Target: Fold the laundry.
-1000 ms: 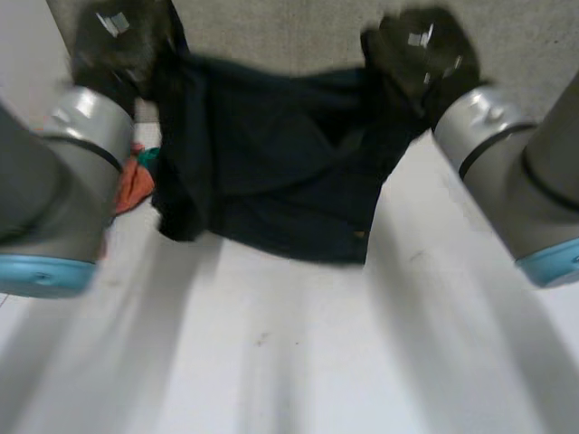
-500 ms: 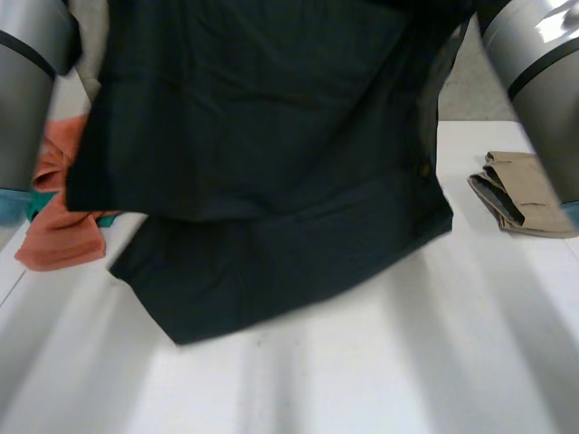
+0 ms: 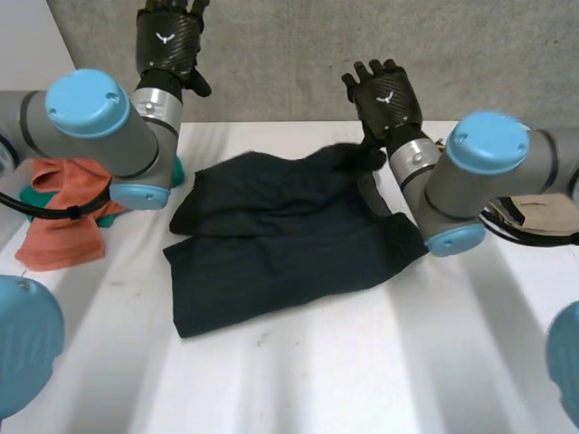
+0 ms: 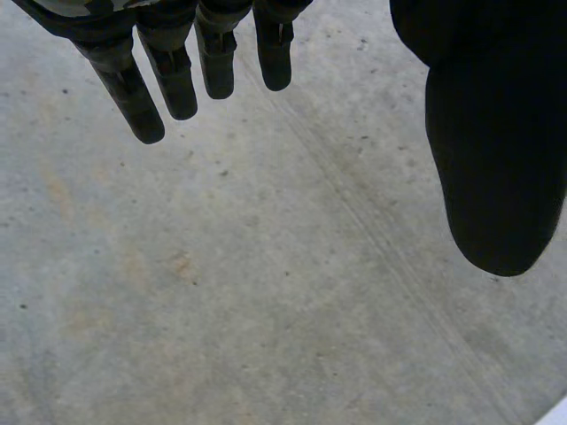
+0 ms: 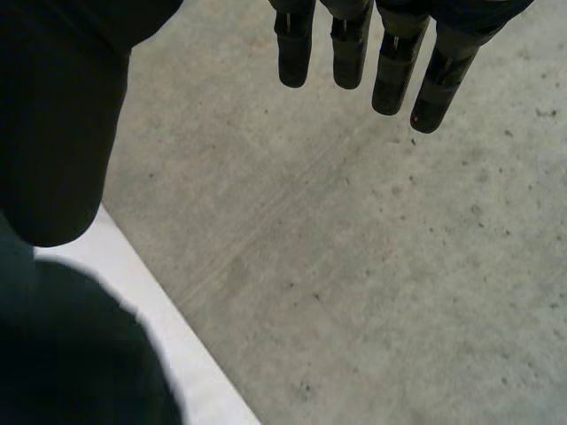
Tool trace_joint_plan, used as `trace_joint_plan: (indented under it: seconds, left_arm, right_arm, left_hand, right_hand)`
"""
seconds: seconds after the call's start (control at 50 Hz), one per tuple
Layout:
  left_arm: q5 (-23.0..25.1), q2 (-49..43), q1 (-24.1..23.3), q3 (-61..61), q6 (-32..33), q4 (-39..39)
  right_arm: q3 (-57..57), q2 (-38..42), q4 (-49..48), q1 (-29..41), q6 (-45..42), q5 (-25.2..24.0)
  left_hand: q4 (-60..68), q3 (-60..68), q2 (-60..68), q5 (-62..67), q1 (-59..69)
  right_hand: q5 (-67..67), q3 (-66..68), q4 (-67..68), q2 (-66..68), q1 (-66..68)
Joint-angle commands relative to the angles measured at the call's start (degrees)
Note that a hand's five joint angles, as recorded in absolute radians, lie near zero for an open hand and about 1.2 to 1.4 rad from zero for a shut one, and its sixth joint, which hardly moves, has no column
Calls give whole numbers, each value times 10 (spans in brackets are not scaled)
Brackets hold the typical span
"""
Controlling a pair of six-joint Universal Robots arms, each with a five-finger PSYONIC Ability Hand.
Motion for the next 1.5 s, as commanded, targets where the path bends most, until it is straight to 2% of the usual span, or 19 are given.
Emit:
trace_joint_plan:
  seconds: [0.02,0.08,0.2,0.24,0.34,0.46,0.54,0.68,0.78,1.0,1.08,1.16,1.26,1.32,1.46,1.5]
  left_arm:
    - [-19,113,0,-153,0,0]
    - [-18,154,-3,-227,2,-3]
    - [-15,306,-8,-456,3,-17]
    - [-14,337,-10,-510,3,-25]
    - [-11,417,-28,-659,1,-63]
    - [-6,428,-68,-731,-2,-119]
    - [-3,407,-74,-742,-4,-147]
    - [-6,333,-64,-717,-5,-140]
    - [-7,302,-42,-692,-4,-127]
    - [-11,236,-41,-640,1,-113]
    - [-12,225,-41,-622,3,-101]
    - [-14,211,-42,-611,4,-93]
    - [-13,200,-43,-598,4,-86]
    - [-13,192,-44,-592,4,-74]
    - [-14,174,-44,-583,11,-43]
    - [-14,173,-44,-581,19,-33]
  right_arm:
    - [92,-143,72,-2,-12,27]
    - [126,-188,97,-5,-24,26]
    - [199,-279,204,-39,-62,17]
    - [215,-288,241,-48,-73,12]
    - [244,-285,307,-58,-82,-5]
    - [279,-255,340,-77,-111,-38]
    - [282,-218,340,-80,-138,-67]
    - [258,-136,312,-83,-152,-105]
    - [244,-102,284,-83,-153,-109]
    - [215,-66,259,-80,-153,-108]
    - [213,-59,233,-78,-151,-108]
    - [212,-53,209,-76,-148,-107]
    - [208,-45,179,-76,-145,-106]
    - [205,-37,169,-75,-145,-104]
    - [203,-31,166,-75,-143,-102]
    - [202,-32,166,-76,-143,-101]
  left_hand:
    - [-16,-20,-16,-26,-9]
    - [-16,-20,-16,-26,-9]
    - [15,11,15,5,22]
    - [45,41,45,35,52]
    - [175,170,174,164,181]
    - [244,239,243,234,251]
    - [266,261,265,256,273]
    - [212,208,212,202,219]
    - [202,197,202,192,209]
    - [119,115,119,109,126]
    - [128,123,127,118,135]
    - [133,128,133,123,140]
    - [178,174,178,168,185]
    - [195,191,195,185,202]
    - [304,300,304,294,311]
    - [435,431,435,425,442]
  right_hand:
    - [-35,-22,-33,-27,-16]
    - [-35,-22,-33,-27,-16]
    - [-35,-22,-33,-27,-16]
    - [-11,2,-10,-3,8]
    - [144,157,146,152,163]
    - [248,261,250,256,268]
    - [264,277,265,272,283]
    - [248,261,250,256,268]
    - [124,137,126,132,143]
    - [141,154,142,149,160]
    - [211,224,213,219,230]
    - [342,355,344,350,361]
    - [588,601,589,596,607]
    - [655,668,657,663,674]
    - [665,678,667,673,684]
    - [665,678,667,673,684]
